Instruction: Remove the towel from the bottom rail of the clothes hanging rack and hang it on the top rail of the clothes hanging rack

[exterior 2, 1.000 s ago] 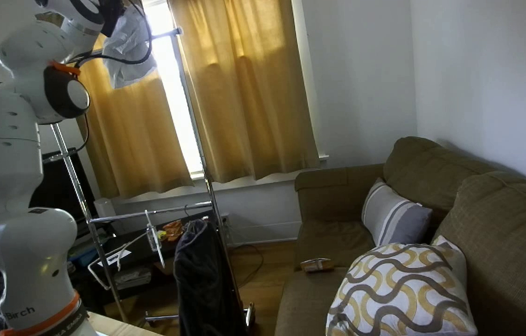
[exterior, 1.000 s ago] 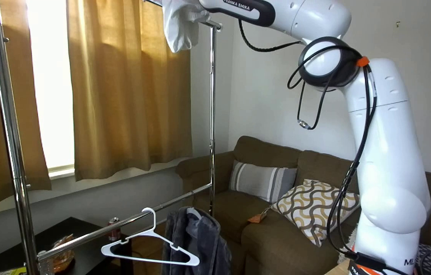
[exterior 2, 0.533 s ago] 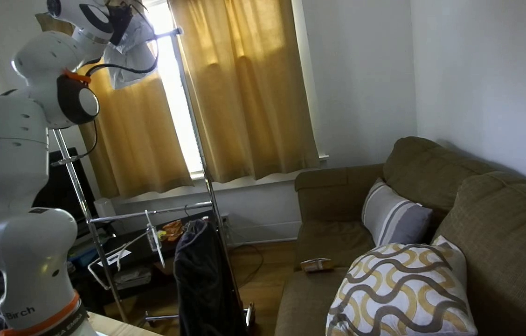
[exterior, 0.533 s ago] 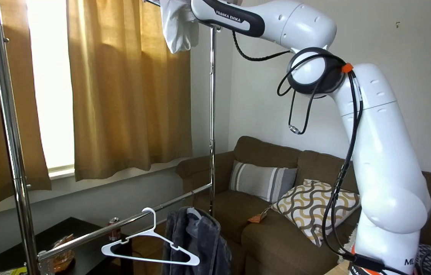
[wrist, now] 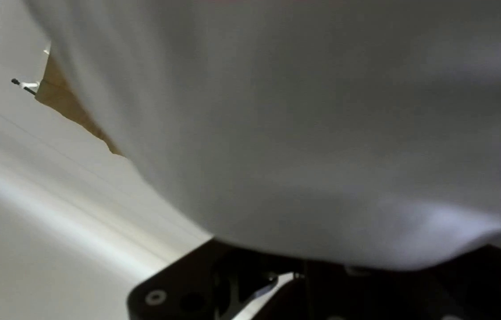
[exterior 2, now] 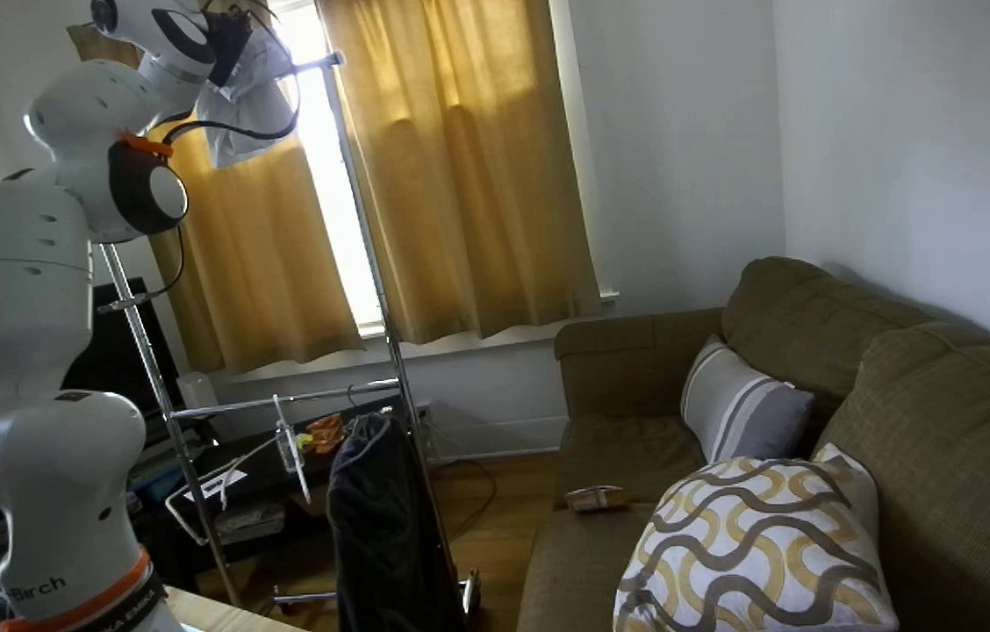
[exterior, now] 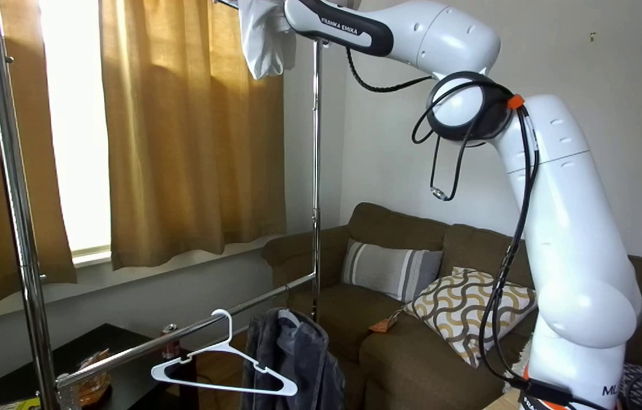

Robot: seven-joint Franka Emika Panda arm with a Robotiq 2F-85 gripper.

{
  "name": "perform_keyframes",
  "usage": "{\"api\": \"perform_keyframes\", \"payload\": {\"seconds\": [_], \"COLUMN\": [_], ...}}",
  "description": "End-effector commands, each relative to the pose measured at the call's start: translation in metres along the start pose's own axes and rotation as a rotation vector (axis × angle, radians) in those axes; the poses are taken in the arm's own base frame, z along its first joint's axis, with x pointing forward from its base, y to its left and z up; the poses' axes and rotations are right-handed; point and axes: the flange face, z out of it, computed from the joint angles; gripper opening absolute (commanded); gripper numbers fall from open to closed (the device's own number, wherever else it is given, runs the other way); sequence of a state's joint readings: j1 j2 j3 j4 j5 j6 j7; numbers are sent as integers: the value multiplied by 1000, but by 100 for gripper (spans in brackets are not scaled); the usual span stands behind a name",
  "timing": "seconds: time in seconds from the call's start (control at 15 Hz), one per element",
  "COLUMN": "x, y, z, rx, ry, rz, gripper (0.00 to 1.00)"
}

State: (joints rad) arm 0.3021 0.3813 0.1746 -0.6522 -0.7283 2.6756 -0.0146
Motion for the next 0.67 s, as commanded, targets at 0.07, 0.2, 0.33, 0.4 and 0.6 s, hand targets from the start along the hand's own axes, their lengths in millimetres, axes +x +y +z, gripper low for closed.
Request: {"api": "perform_keyframes", "payload": {"seconds": [0.07,0.2,0.33,0.4,0.6], "x": [-9,-11,-14,-18,-27], "y": [1,1,-1,-3,-6], "z": [9,11,15,17,24], "rx": [-51,-57,-57,-46,-50], "ry": [20,24,10,-30,-94], "rz": [83,122,154,153,145], "gripper": [1,1,1,1,1]}}
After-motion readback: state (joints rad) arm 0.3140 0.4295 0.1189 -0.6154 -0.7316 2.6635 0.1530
